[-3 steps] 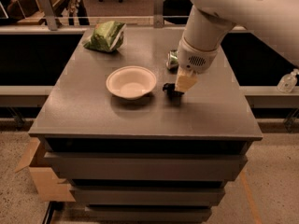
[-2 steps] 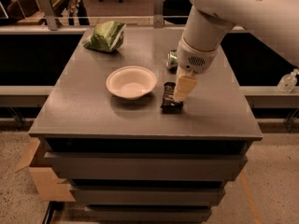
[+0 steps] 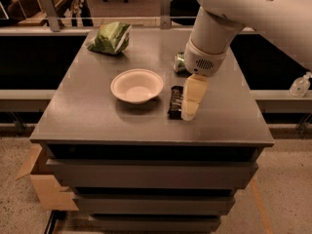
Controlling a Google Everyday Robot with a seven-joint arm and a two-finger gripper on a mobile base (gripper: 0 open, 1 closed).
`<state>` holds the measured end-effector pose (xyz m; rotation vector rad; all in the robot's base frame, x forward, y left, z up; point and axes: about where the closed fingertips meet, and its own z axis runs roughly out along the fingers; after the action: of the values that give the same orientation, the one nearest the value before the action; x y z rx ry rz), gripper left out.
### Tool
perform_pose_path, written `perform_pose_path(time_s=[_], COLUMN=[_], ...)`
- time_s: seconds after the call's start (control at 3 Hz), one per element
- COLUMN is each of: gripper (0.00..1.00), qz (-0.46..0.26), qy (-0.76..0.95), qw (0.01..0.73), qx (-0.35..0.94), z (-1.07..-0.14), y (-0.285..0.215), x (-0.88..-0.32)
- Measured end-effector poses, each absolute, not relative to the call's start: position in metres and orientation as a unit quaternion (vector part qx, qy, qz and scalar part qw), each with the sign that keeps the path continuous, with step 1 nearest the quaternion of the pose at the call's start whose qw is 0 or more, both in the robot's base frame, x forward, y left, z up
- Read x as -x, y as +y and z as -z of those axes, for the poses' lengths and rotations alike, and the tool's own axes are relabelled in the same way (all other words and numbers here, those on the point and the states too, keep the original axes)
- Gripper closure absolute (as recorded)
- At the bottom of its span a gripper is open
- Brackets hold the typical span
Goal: Pick rxbar chocolate from paper bowl and place on counter
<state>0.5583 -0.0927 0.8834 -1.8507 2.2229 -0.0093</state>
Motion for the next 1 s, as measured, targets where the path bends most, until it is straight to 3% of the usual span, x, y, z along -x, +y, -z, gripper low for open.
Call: perform_pose_path(time_s=[1.0], gripper=[0.0], qz=[0.015], qy=[0.823], qw=[0.139], qx=[0.55], z=[-0.904], y=[-0.203], x=[-0.539])
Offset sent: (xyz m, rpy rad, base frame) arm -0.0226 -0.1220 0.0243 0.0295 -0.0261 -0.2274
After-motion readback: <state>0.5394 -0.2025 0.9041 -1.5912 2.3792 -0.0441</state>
